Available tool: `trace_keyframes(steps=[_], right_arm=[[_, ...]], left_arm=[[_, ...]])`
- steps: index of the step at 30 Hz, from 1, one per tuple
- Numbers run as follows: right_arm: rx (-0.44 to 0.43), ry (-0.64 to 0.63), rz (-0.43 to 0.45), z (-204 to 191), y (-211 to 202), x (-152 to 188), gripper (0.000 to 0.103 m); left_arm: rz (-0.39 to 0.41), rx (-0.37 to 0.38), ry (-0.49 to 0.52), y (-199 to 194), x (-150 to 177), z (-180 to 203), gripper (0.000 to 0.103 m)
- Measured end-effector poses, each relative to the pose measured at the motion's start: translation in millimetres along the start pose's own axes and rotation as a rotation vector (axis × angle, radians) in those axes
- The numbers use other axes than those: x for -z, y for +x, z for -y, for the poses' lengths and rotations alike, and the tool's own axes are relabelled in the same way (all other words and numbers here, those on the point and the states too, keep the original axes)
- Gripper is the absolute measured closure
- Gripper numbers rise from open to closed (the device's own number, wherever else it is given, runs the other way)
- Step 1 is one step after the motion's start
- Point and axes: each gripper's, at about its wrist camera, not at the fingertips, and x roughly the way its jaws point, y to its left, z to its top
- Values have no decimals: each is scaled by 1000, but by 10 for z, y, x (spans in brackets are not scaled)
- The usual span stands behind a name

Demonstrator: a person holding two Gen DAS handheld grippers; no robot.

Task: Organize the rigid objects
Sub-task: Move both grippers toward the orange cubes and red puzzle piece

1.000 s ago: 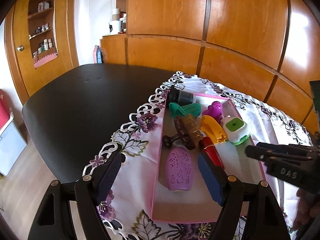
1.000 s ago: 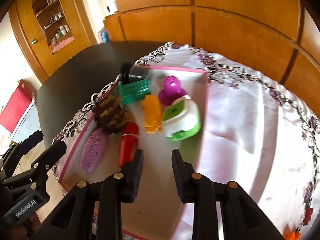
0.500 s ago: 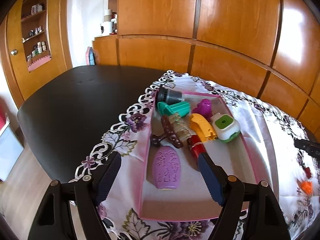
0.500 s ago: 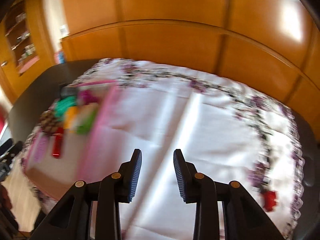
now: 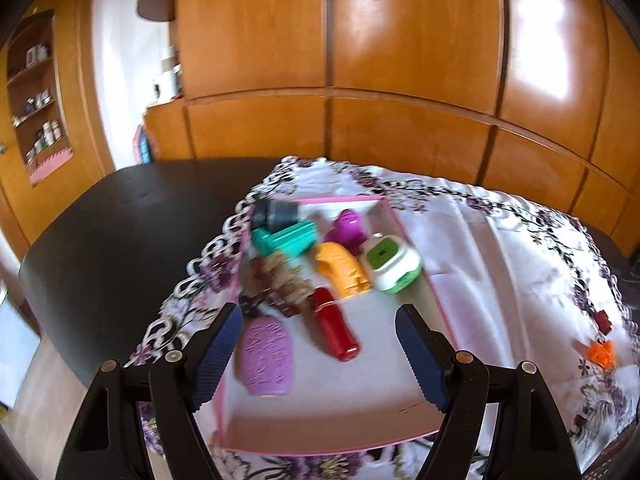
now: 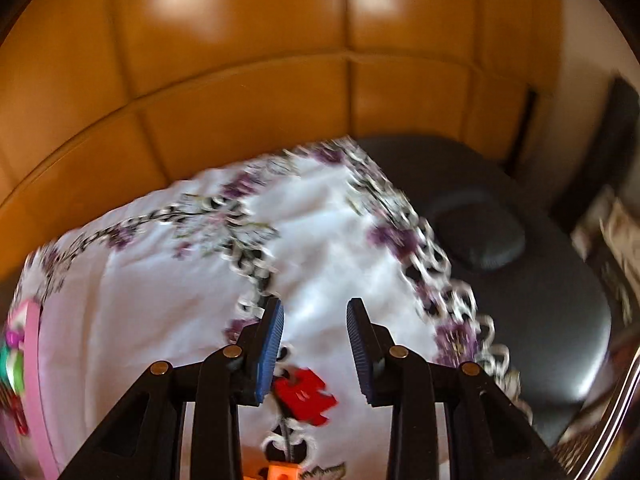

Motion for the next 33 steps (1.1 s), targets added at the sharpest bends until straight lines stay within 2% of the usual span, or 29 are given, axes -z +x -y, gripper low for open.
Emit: trace_keyframes(steps=[5,8,16,21,25,29,33], right_arm=[[-27,22,14,61,-25,-35,71],[-34,19,17,45,-28,-36,71],[-66,110,32,195,-57,-42,71],[-85,162,23,290,-48,-55,71],[-97,172,21,308,-43,-62,71],[-104,187,28,341,-51,-69,71],[-98,200,42,376,-73,-79,70]], left_arm=[[-7,67,69,29,-56,360,24],[-3,132,136,34,-88,646,24],[-99,419,323,210,-77,1608,24],[-186,619,461,234,158,2348,24],[-212,728,552,195,342,2798,24],[-214,812,614,147,463,3126,24],[-202,831,673,200,536,3410,24]])
